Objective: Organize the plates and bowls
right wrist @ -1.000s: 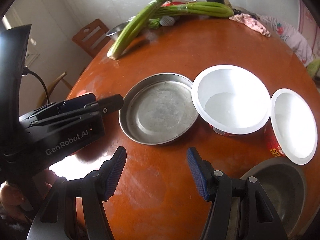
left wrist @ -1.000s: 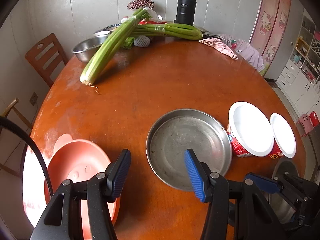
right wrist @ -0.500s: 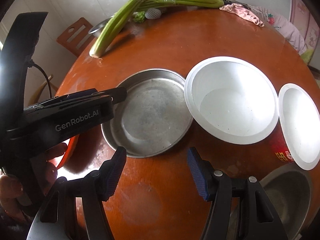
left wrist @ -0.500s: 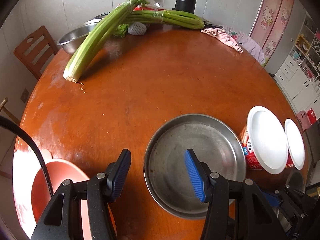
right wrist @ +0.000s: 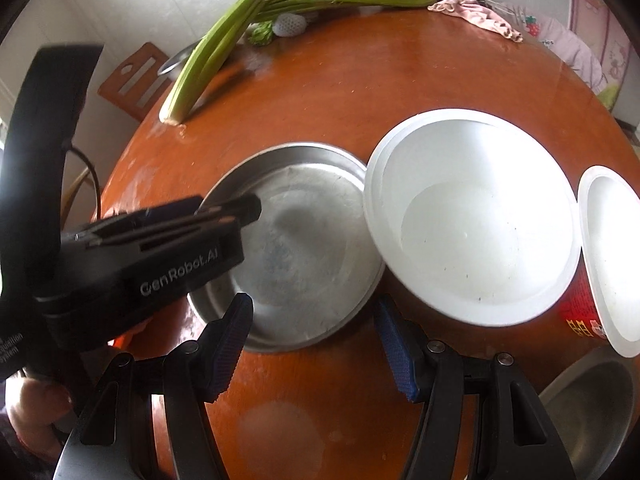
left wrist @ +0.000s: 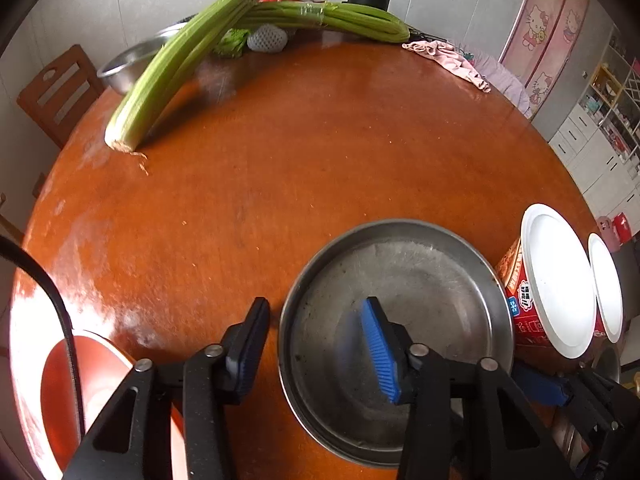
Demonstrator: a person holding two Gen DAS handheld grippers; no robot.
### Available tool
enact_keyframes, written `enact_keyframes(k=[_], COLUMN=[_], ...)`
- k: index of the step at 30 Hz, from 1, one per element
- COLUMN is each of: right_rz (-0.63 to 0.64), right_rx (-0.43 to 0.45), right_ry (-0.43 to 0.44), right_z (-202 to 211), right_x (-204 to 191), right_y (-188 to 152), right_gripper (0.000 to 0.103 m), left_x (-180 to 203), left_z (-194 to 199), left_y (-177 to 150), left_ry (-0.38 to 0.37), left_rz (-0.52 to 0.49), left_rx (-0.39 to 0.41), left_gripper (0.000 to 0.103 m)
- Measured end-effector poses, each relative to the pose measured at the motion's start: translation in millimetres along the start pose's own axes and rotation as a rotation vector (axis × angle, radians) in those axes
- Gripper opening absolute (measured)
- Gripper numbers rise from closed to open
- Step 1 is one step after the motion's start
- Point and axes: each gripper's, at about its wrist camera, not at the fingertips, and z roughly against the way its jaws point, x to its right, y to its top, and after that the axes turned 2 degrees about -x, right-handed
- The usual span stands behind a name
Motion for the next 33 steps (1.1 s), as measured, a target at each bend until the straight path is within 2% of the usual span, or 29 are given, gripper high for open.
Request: enact_keyframes(k=[3, 9, 19, 28, 33], right_rz=[-0.007, 0.026, 0.061, 0.08, 0.082], right_rx=[0.011, 0.017, 0.007, 0.081, 0.091], right_ry=[0.005, -0.017, 0.004, 0.048, 0.075], right_z=[0, -2, 4, 32, 41], right_x=[2, 0, -6, -8, -10], right_y=[2, 3, -1, -6, -12], right_gripper=[0.062, 0.061, 0.061, 0.061, 0.061], left_x=[-1, -2, -5, -6, -5], left_z=[0, 0, 20, 49, 66], left_y=[-1, -3, -11, -20, -31], left_ry=[-0.008, 0.01, 0.024, 0.022, 0.031], left_rz=[0.003, -0.002, 0.01, 0.043, 0.057], left_rx=[0.006, 0.014, 0.042, 0.095, 0.12], left_gripper=[0.037, 0.03, 0.03, 0.03, 0.03])
